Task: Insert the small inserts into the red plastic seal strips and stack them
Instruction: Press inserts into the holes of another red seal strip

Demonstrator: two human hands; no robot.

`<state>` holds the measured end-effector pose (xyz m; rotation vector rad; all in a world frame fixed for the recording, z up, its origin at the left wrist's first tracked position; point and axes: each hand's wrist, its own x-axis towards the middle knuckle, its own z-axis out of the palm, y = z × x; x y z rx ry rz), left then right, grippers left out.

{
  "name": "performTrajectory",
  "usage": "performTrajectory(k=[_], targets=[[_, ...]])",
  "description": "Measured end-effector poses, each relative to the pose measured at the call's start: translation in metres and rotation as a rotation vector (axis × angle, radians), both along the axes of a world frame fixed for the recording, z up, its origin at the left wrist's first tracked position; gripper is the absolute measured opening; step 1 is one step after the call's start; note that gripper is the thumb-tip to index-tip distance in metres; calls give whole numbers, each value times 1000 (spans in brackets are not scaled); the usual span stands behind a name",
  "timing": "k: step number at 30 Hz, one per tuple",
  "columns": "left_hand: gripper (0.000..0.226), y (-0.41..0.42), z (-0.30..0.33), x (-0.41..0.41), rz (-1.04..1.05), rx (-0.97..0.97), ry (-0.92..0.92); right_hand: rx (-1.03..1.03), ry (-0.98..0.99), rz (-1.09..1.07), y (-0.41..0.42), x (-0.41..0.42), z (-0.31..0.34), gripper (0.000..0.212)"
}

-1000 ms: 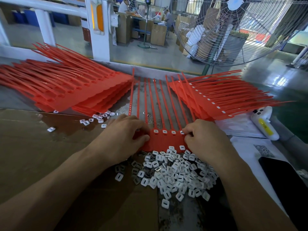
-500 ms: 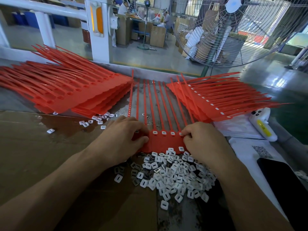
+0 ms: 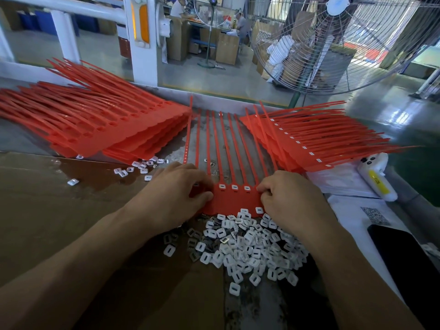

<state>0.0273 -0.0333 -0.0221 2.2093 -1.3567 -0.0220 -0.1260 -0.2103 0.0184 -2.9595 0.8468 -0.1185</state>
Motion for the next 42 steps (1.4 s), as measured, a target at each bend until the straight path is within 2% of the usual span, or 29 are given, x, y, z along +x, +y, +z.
performTrajectory(k=[3, 9, 16, 20, 23, 37, 42], targets=[[25, 0, 0, 0, 1, -2, 4, 26, 11, -24, -1, 2, 1, 29], [26, 0, -2, 1, 2, 8, -11, 111, -95, -57, -3, 4, -2, 31], [24, 1, -1, -1, 2, 5, -15, 211, -50, 21, -12, -6, 1, 34], [22, 2, -1, 0, 2, -5, -8, 362, -115, 38, -23, -15, 2, 22], [23, 2, -1, 1, -4, -5, -1, 411, -93, 60, -29, -16, 1, 12], [28, 1, 0, 1, -12, 18, 7, 359, -43, 129, -25, -14, -4, 16], [25, 3, 1, 0, -12, 14, 5, 413, -94, 98, -27, -14, -7, 17]])
